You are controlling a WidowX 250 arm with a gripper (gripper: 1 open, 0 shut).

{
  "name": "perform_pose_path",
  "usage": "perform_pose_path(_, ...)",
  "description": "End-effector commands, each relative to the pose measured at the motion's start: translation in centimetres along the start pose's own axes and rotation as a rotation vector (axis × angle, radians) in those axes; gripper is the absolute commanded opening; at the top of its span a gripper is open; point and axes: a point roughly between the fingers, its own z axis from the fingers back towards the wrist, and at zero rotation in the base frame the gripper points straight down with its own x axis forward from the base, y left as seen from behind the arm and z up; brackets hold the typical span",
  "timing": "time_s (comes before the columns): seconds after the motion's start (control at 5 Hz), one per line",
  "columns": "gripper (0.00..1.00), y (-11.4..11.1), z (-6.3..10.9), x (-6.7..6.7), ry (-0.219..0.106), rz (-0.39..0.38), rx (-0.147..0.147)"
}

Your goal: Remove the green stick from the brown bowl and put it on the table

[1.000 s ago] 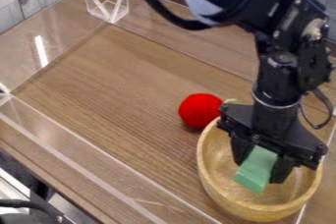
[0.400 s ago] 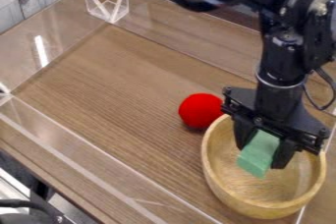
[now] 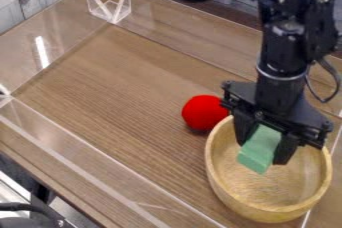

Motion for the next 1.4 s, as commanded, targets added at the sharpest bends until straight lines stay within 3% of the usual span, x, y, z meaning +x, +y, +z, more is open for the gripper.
perform_pose_path(0.0, 0.00, 0.7, 1.3, 0.8, -0.050, 0.036, -0.008)
perform_pose_path(0.2, 0.00, 2.5, 2.3, 0.9, -0.054, 0.012, -0.003)
perform_pose_path(0.4, 0.00, 7.1, 2.7, 0.3, -0.053, 0.007, 0.018)
perform_pose_path(0.6, 0.00, 11.5, 2.4, -0.7, -0.041, 0.073, 0.042)
perform_pose_path(0.8, 0.00, 14.1, 1.6, -1.3, -0.036, 0.141, 0.060)
perform_pose_path(1.2, 0.00, 14.7, -0.1, -2.8, -0.023, 0.176, 0.077)
